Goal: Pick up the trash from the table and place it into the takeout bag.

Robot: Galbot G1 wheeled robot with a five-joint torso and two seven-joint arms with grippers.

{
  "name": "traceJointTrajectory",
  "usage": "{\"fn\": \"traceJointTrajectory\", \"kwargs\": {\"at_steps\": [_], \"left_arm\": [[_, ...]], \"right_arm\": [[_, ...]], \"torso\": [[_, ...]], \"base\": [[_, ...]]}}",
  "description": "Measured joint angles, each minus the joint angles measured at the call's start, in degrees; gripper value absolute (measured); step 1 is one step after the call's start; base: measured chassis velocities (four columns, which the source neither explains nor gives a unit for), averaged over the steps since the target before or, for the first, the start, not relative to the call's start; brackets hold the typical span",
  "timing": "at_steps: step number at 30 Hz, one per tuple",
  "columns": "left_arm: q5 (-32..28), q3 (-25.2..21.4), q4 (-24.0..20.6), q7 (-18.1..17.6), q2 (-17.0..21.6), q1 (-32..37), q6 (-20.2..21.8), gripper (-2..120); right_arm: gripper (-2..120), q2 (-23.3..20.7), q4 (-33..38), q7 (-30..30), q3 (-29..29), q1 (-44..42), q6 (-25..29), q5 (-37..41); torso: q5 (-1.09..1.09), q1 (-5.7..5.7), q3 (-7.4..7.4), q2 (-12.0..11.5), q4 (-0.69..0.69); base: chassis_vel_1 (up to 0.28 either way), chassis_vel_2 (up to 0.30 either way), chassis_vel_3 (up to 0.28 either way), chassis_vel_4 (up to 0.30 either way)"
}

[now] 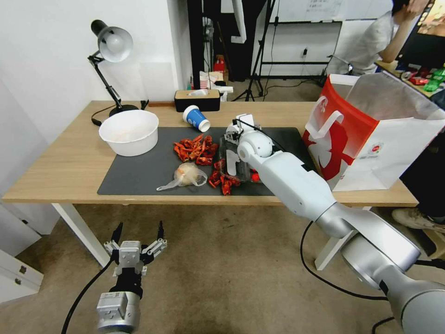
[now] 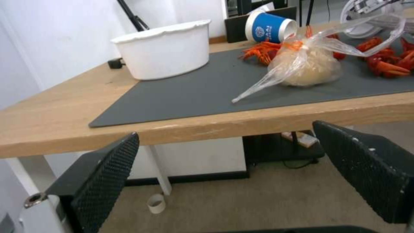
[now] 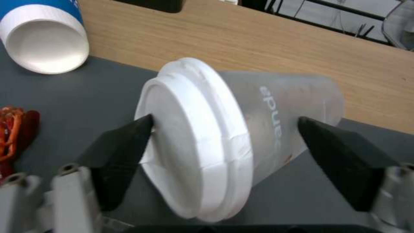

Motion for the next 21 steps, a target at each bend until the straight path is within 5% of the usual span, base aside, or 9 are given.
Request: {"fn": "traceJointTrajectory", "kwargs": {"at_steps": [21], "left_arm": [[-0.07,-0.09,0.27,-0.12,0.22,-0.4,-0.42,100]], "right_arm": [[30,-1.08,3.38,1.01,1.03,-1.56,1.03,1.78]], "torso": [[0.01,0.0,0.02,0.0,-0.02]], "base": [[0.0,0.0,0.0,0.0]]}}
